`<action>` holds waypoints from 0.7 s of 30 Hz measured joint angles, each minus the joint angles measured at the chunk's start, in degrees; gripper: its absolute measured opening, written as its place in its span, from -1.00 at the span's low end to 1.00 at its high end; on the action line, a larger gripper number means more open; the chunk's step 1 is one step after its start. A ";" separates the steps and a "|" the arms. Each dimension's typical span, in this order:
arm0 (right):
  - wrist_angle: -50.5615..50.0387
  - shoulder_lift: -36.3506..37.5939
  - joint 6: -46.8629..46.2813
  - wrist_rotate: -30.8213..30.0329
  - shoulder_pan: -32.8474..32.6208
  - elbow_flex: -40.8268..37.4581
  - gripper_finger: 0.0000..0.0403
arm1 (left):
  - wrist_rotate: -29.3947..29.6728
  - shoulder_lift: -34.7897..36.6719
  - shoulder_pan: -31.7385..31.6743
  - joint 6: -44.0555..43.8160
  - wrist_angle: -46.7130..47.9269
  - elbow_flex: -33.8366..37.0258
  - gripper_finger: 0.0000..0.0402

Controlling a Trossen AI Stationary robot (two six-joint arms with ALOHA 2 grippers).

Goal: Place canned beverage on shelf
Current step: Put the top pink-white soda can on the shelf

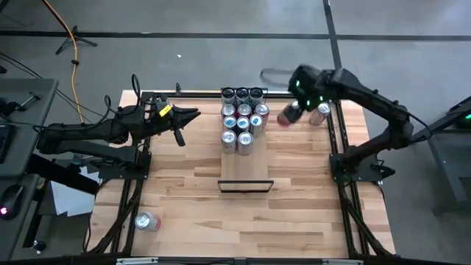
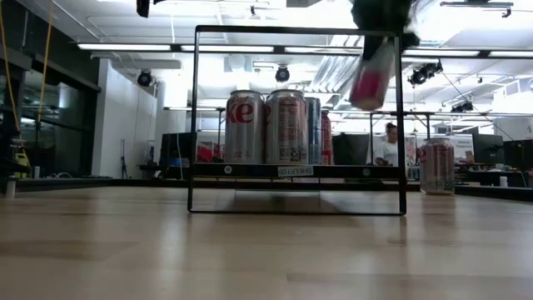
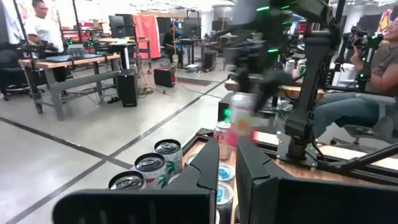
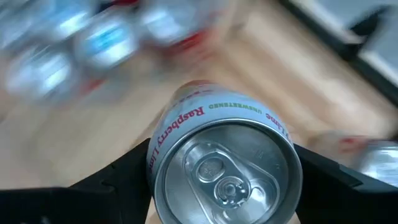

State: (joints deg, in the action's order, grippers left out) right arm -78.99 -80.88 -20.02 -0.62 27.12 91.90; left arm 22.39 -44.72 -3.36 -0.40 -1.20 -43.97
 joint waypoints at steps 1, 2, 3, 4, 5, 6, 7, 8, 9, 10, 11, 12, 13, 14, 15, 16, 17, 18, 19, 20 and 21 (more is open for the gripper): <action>-1.42 0.00 -0.68 0.39 -3.50 1.14 0.40 | 0.00 0.02 0.00 -0.36 -0.02 0.00 -0.99; -2.32 0.00 -1.02 0.59 -7.01 1.86 0.40 | 0.00 0.02 0.00 -0.53 0.00 0.00 -0.99; -2.60 0.00 -1.20 0.70 -10.55 2.17 0.40 | 0.00 0.02 0.00 -0.88 0.00 0.00 -0.99; -2.09 0.00 -1.69 0.68 -14.00 2.21 0.40 | 0.00 0.02 0.00 -1.00 -0.02 0.00 -1.00; -0.94 -0.05 -2.13 0.68 -17.24 2.08 0.40 | 0.00 0.00 0.00 -1.03 0.01 0.00 -1.00; 0.62 -0.25 -2.82 0.53 -20.18 1.85 0.40 | -0.01 0.01 0.00 -1.03 0.01 0.00 -1.00; 1.88 -0.74 -3.84 0.11 -22.77 1.83 0.40 | 0.00 0.02 0.00 -1.03 0.01 0.00 -0.99; 2.86 -1.44 -4.79 -0.57 -24.91 1.80 0.40 | -0.01 0.01 0.00 -1.04 0.01 0.00 -0.99; 3.75 -2.26 -5.38 -1.48 -26.72 1.74 0.40 | 0.09 0.01 0.00 -1.05 0.01 0.00 -1.00; 4.98 -3.36 -5.53 -2.71 -28.21 1.68 0.40 | 0.43 0.00 0.00 -1.05 0.01 0.00 -1.00; 6.43 -4.50 -5.48 -4.01 -29.45 1.68 0.40 | 0.76 0.01 0.00 -1.05 0.01 0.00 -1.00; 7.92 -5.68 -5.48 -5.02 -30.42 1.68 0.40 | 0.89 0.02 0.00 -1.05 0.01 0.00 -1.00; 9.45 -7.12 -5.48 -5.83 -31.17 1.68 0.40 | 1.09 0.01 0.00 -1.05 0.01 0.00 -0.99; 10.79 -8.55 -5.48 -6.33 -31.68 1.68 0.40 | 1.15 0.02 0.00 -1.06 0.01 0.00 -1.00; 11.87 -10.08 -5.41 -6.51 -32.04 1.68 0.40 | 1.18 0.00 0.00 -1.05 0.01 0.00 -1.00; 12.69 -11.67 -5.30 -6.52 -32.33 1.68 0.40 | 1.20 0.02 0.00 -1.07 0.03 0.00 -1.00; 13.10 -13.17 -5.10 -6.47 -32.53 1.68 0.40 | 1.22 0.01 0.00 -1.07 0.03 0.00 -1.00; 12.95 -14.55 -5.02 -6.32 -32.67 1.68 0.40 | 1.22 0.02 0.00 -1.07 0.03 0.00 -1.00; 12.34 -15.85 -5.02 -6.11 -32.78 1.68 0.40 | 1.22 0.00 0.00 -1.07 0.03 0.00 -1.00; 11.49 -17.16 -5.02 -5.86 -32.81 1.66 0.40 | 1.22 0.01 0.00 -1.07 0.03 0.00 -1.00; 10.56 -18.40 -5.02 -5.73 -32.81 1.64 0.40 | 1.22 0.02 0.00 -1.09 0.03 0.00 -1.00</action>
State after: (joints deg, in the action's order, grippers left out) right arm -68.43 -99.28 -25.04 -6.35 -5.69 93.54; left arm 23.62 -44.71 -3.36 -1.49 -1.17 -43.97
